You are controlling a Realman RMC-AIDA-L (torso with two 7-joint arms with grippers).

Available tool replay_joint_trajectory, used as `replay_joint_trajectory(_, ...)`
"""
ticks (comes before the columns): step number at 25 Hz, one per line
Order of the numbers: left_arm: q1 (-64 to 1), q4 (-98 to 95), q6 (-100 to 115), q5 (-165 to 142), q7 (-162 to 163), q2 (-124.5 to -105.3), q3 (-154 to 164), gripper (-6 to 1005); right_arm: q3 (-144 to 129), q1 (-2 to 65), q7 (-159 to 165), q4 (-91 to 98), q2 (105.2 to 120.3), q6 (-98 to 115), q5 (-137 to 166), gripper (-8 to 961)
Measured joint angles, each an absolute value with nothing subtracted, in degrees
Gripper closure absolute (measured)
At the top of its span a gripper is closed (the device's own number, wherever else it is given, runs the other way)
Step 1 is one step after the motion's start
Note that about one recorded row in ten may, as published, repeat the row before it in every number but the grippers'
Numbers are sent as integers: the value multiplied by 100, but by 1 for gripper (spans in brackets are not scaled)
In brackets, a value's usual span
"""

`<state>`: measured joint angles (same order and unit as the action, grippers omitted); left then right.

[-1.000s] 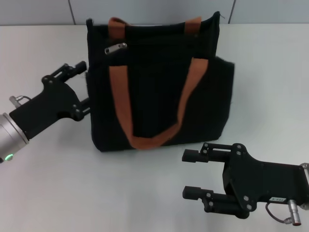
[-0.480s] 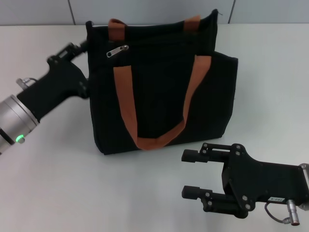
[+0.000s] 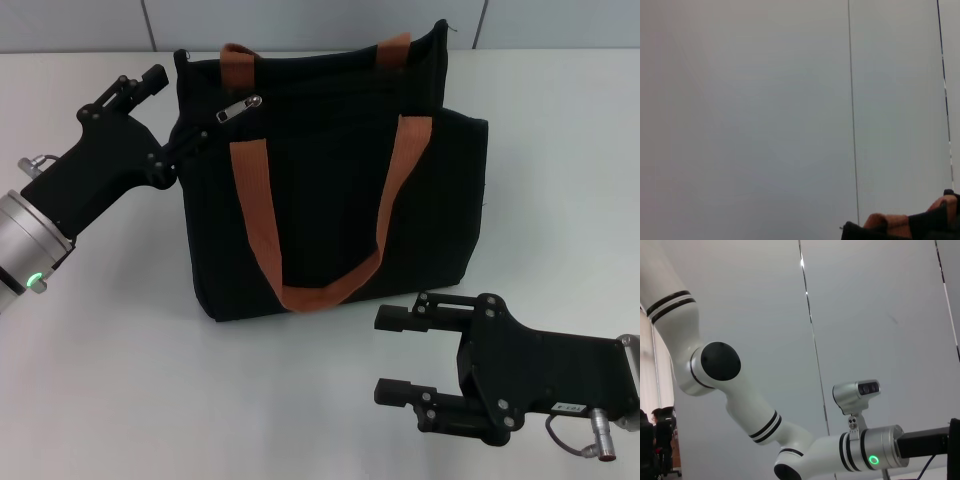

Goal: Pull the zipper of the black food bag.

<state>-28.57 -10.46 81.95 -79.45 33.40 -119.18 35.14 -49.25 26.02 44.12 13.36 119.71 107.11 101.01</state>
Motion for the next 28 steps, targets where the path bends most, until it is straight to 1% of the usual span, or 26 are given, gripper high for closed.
replay_joint_trajectory(5,-2840,-1068,8100,-8011,3494,-11910,3633,261,-4922,2631,4411,1336,11971,10705,10067,347)
replay_joint_trajectory(11,-2855,-1139,8117,-8050,3741,-11894,3736,469,-4921,2644,4675,1346,11959,10795,9955,347)
replay_joint_trajectory(16,-2866,-1193,8191,-8091,3941,-11892,3743,702,-4760,2699,5988,1496,11919,11138,9763,347)
replay_joint_trajectory(22,-2784,-1199,8225,-8112,4004,-11892,3747,830,-4434,2578,6964,1939,11917,11209,9632,347)
replay_joint_trajectory(27,-2731,-1210,8251,-8097,3998,-11892,3745,937,-4421,2618,6975,1945,11924,11174,9632,348)
replay_joint_trajectory(28,-2728,-1211,8268,-8092,4000,-11892,3745,942,-4421,2630,6972,1946,11929,11171,9632,348)
